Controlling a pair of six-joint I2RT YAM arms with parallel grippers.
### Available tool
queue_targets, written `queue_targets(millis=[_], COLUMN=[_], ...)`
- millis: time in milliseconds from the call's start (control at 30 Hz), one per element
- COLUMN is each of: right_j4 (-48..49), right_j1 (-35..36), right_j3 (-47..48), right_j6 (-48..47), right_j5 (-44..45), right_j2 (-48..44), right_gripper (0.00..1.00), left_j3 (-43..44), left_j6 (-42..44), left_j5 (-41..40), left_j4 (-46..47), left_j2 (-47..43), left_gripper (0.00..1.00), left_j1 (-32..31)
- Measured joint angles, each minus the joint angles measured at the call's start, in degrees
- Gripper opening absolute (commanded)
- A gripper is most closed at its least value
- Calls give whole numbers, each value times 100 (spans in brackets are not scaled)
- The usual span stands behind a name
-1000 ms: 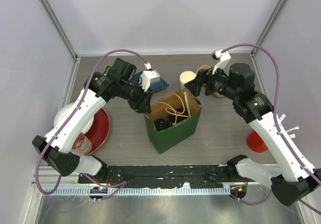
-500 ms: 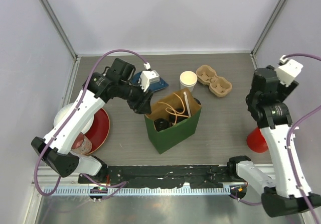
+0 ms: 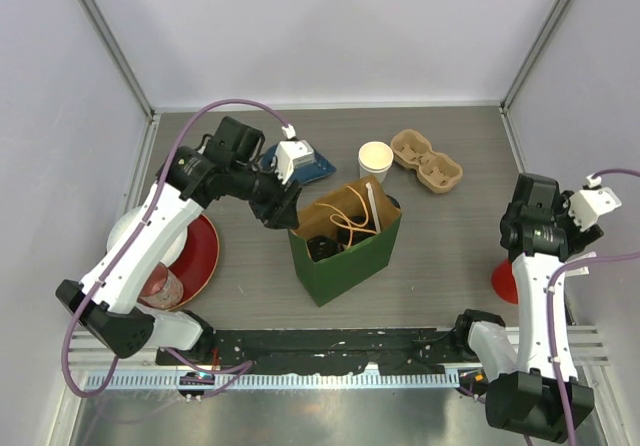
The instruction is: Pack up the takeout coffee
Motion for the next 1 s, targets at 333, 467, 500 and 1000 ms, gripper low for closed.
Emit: queue_targets(millis=[333,467,500,1000], right_j4=[756,1032,1078,1421], right_j1=[-706,-785,-800,-859], right_j3=[-448,-577,-595,-675], right_j6=[197,122,101,-142], right_j5=[-584,-907,-981,-1126], right_j2=[138,299,299,297], right_gripper=[56,53,52,55], left_j3=[0,0,0,0], left_j6=[2,2,4,4], left_j5=[0,2,2,9], left_j4=[-11,-13,-15,-17], left_j2=[-201,-201,-201,-212], left_gripper=[49,49,49,49], left_j1=[0,2,2,2])
